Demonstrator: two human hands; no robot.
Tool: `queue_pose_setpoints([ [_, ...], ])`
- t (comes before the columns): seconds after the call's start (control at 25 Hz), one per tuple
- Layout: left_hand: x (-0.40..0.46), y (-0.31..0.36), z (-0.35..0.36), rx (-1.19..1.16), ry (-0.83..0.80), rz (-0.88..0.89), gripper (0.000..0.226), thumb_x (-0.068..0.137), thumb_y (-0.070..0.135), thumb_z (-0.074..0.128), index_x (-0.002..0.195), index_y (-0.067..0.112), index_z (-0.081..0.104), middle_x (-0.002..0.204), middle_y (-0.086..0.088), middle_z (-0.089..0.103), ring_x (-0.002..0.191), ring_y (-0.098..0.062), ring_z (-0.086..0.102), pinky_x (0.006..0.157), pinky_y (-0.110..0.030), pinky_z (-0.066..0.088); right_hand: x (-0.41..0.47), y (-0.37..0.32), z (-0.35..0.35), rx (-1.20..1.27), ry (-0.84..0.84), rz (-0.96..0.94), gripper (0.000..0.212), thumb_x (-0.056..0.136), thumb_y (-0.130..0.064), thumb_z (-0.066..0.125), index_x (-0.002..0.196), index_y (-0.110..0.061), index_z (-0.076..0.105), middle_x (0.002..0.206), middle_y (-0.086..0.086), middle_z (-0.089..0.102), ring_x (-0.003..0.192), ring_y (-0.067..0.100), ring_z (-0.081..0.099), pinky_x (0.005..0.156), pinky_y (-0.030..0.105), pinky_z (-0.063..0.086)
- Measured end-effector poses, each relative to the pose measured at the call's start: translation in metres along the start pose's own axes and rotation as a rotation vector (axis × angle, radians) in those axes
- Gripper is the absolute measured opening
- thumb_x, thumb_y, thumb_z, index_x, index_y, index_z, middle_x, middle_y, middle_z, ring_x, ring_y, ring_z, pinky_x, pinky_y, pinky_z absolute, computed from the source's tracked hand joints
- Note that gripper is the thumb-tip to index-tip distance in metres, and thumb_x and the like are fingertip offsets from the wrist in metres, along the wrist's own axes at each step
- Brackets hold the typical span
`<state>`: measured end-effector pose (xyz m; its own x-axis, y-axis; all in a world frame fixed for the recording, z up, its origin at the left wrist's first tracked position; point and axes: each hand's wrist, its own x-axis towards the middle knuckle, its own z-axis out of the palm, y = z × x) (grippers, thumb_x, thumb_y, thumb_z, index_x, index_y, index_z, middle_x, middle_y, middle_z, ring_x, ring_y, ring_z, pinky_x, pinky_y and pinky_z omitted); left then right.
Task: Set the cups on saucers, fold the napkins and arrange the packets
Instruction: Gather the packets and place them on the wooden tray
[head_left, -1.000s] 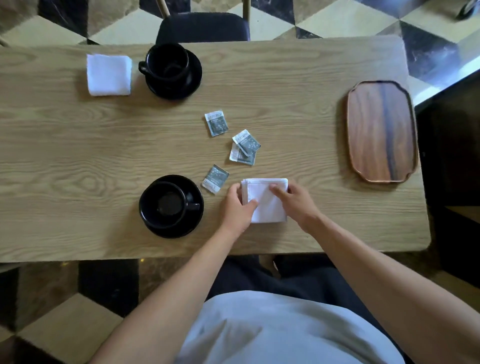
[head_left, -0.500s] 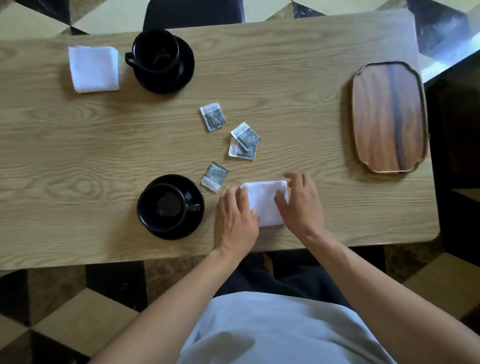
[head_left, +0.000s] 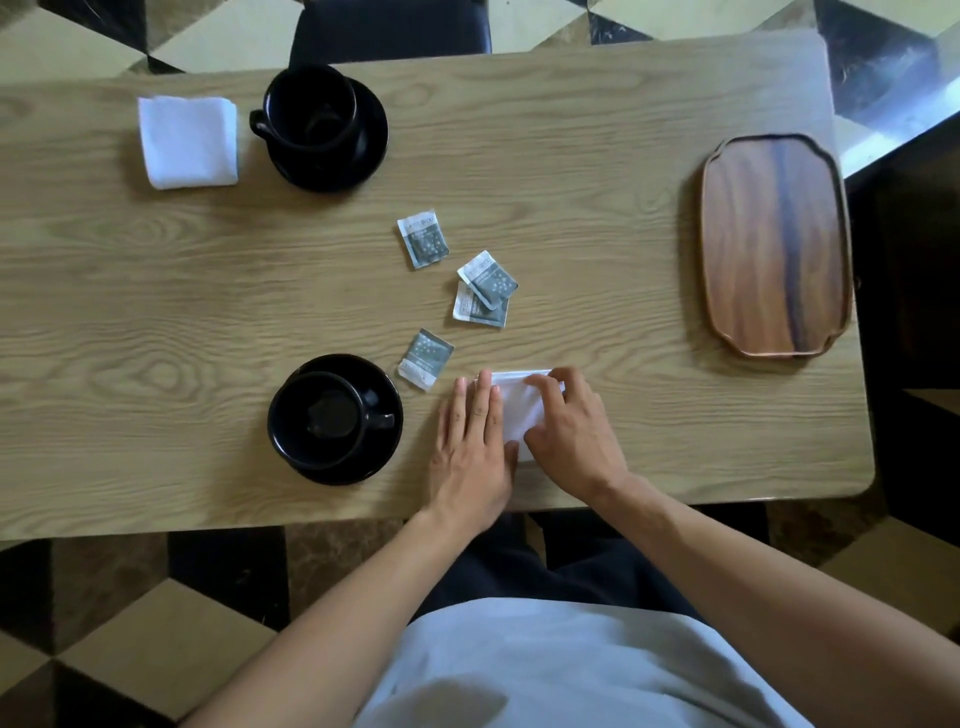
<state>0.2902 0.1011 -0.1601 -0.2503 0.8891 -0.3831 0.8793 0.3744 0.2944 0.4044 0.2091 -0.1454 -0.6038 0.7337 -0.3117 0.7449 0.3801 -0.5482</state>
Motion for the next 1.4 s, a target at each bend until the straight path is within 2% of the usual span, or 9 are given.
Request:
queue_pose_setpoints([
  [0.12, 0.011, 0.002, -0.03, -0.194, 0.093, -0.044, 0.054, 0.098, 0.008, 0.048, 0.15, -0.001, 0.038, 0.162, -0.022, 0.029, 0.152, -0.04, 0.021, 0.123, -0.048, 0.025, 0.021, -0.011, -0.007, -0.003, 0.091, 0.028, 0.035, 0.084, -0.007, 0.062, 0.119, -0.008, 0.067, 0.109, 0.011, 0.061, 0.095, 0.031, 0.06, 0.087, 0.04, 0.045],
  [0.2, 0.03, -0.001, -0.054, -0.279, 0.194, -0.163, 0.052, 0.091, -0.002, 0.049, 0.143, -0.002, 0.046, 0.147, -0.021, 0.046, 0.138, -0.037, 0.04, 0.115, -0.043, 0.035, 0.048, -0.022, -0.014, 0.064, 0.131, 0.059, 0.027, 0.089, -0.009, 0.061, 0.115, -0.007, 0.069, 0.106, 0.011, 0.065, 0.097, 0.031, 0.063, 0.087, 0.039, 0.046],
  [0.52, 0.087, -0.014, -0.076, 0.042, 0.085, -0.431, 0.042, 0.089, -0.002, 0.057, 0.128, 0.014, 0.049, 0.132, -0.013, 0.044, 0.12, -0.034, 0.044, 0.096, -0.042, 0.044, 0.138, -0.051, -0.013, 0.062, 0.133, 0.194, 0.044, 0.095, -0.027, 0.062, 0.136, -0.014, 0.054, 0.129, 0.014, 0.048, 0.12, 0.033, 0.045, 0.103, 0.039, 0.039],
  [0.72, 0.089, -0.023, -0.072, -0.01, 0.131, -0.429, 0.046, 0.084, -0.002, 0.063, 0.125, 0.016, 0.053, 0.125, -0.012, 0.046, 0.114, -0.033, 0.046, 0.096, -0.038, 0.045, 0.146, -0.042, -0.009, 0.034, 0.099, 0.2, 0.047, 0.093, -0.03, 0.067, 0.135, -0.013, 0.054, 0.127, 0.013, 0.052, 0.119, 0.032, 0.046, 0.103, 0.038, 0.038],
  [0.84, 0.088, -0.032, -0.074, -0.134, 0.133, -0.449, 0.049, 0.081, -0.004, 0.064, 0.125, 0.015, 0.056, 0.12, -0.014, 0.05, 0.113, -0.034, 0.047, 0.098, -0.039, 0.045, 0.148, -0.039, -0.007, 0.061, 0.112, 0.227, 0.043, 0.09, -0.031, 0.069, 0.129, -0.017, 0.058, 0.122, 0.011, 0.053, 0.115, 0.031, 0.046, 0.1, 0.038, 0.039],
  [1.04, 0.089, -0.038, -0.08, -0.33, 0.146, -0.466, 0.033, 0.087, 0.0, 0.062, 0.114, 0.018, 0.068, 0.116, -0.004, 0.061, 0.102, -0.027, 0.061, 0.075, -0.031, 0.044, 0.144, -0.035, -0.009, 0.19, 0.142, 0.243, 0.018, 0.092, -0.031, 0.065, 0.101, -0.016, 0.06, 0.106, 0.002, 0.048, 0.1, 0.022, 0.046, 0.091, 0.034, 0.041],
  [1.2, 0.089, -0.039, -0.084, -0.694, 0.167, -0.592, 0.021, 0.081, 0.01, 0.071, 0.092, 0.026, 0.064, 0.092, 0.01, 0.062, 0.083, -0.016, 0.061, 0.066, -0.031, 0.051, 0.132, -0.032, -0.02, 0.404, 0.136, 0.313, 0.026, 0.09, -0.028, 0.067, 0.072, -0.022, 0.05, 0.071, -0.008, 0.054, 0.067, 0.014, 0.048, 0.057, 0.021, 0.037],
  [1.28, 0.085, -0.037, -0.085, -0.942, 0.169, -0.696, 0.022, 0.079, 0.009, 0.075, 0.089, 0.023, 0.06, 0.092, 0.002, 0.063, 0.081, -0.019, 0.063, 0.069, -0.036, 0.056, 0.12, -0.031, -0.022, 0.587, 0.134, 0.409, 0.024, 0.087, -0.026, 0.071, 0.073, -0.019, 0.053, 0.07, -0.004, 0.059, 0.063, 0.012, 0.05, 0.053, 0.015, 0.038],
  [1.4, 0.082, -0.032, -0.084, -1.213, 0.188, -0.815, 0.026, 0.08, 0.001, 0.075, 0.095, 0.016, 0.062, 0.103, -0.013, 0.066, 0.093, -0.031, 0.069, 0.086, -0.047, 0.059, 0.098, -0.027, -0.025, 0.892, 0.102, 0.506, 0.015, 0.087, -0.018, 0.074, 0.087, -0.012, 0.061, 0.086, 0.008, 0.068, 0.065, 0.014, 0.061, 0.06, 0.03, 0.05],
])
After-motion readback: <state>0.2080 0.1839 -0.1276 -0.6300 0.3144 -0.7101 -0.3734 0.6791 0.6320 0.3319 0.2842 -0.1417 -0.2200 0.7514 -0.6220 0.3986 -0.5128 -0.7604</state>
